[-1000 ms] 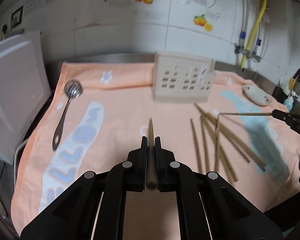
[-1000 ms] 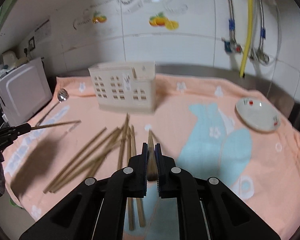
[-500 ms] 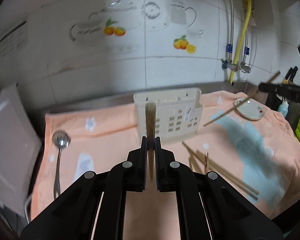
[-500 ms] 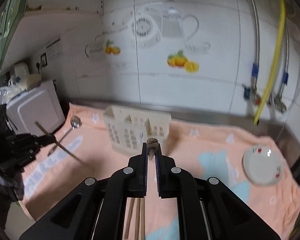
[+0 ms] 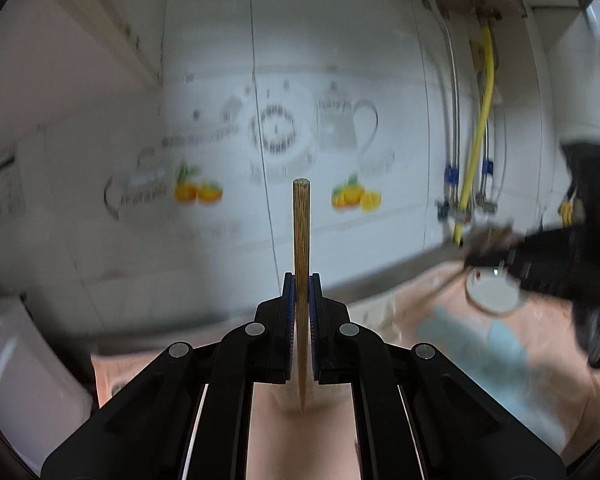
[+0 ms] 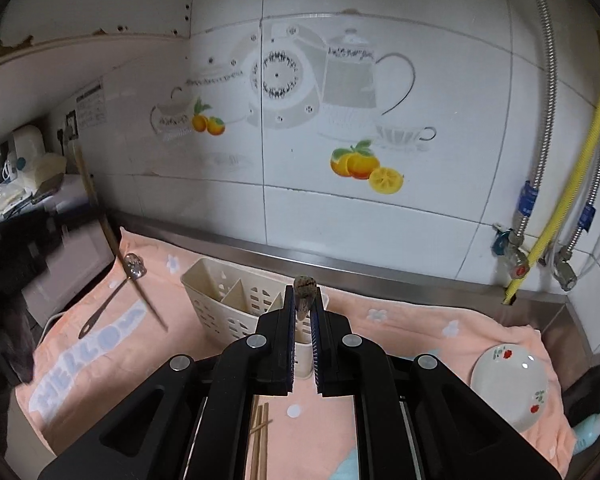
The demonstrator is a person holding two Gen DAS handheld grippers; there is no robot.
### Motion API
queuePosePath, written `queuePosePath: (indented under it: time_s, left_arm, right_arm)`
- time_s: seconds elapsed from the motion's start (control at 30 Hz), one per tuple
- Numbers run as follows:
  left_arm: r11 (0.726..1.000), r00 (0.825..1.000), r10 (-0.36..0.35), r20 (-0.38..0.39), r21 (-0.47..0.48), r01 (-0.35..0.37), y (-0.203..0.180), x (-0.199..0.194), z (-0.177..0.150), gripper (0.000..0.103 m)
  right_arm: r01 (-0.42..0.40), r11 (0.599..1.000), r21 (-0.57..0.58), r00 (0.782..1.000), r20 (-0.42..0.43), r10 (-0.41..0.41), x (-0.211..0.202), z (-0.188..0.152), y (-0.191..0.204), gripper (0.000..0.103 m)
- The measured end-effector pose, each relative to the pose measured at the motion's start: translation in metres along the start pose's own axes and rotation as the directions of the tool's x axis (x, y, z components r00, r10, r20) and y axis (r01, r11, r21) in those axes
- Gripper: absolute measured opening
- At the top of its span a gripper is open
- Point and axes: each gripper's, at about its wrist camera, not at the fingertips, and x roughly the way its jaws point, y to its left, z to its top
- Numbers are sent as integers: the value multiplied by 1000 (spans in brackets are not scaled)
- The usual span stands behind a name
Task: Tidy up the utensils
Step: 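Lift the chopsticks with both tools and carry them to the beige holder, then insert the chopsticks into the holder and open both tools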
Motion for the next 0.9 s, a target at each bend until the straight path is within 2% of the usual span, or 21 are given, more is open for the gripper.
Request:
queuePosePath:
  time_s: [0.13, 0.23, 0.5, 0.63, 0.73, 0.83, 0.9]
  left_arm:
    - [1000, 999, 21, 43, 10, -21, -1, 14, 20, 5]
    - [999, 998, 50, 48, 15, -50, 0, 31, 21, 5]
    - [995, 997, 42, -65, -84, -47, 24, 79, -8, 6]
    - [994, 993, 25, -114, -105, -37, 31, 91, -23, 6]
    - [994, 992, 28, -123, -103, -41, 32, 93, -26, 7]
    - [994, 992, 29, -122, -100, -42, 33, 88, -27, 15]
    - [994, 993, 36, -109, -97, -47, 33, 82, -27, 28]
  right_arm:
    - [-6, 1000, 1, 1000, -21, 6, 14, -2, 1, 7]
    - [-7, 1000, -4, 999, -38, 7, 25, -4, 2, 7]
    - [-9, 1000, -5, 996, -90, 8, 49, -14, -1, 7]
    - [-10, 1000, 8, 994, -106, 11, 57, -17, -3, 7]
    - [-6, 1000, 13, 994, -110, 8, 60, -18, -3, 7]
    - [-8, 1000, 28, 995, -100, 11, 58, -18, -5, 7]
    - [-3, 999, 33, 996, -89, 6, 54, -17, -6, 9]
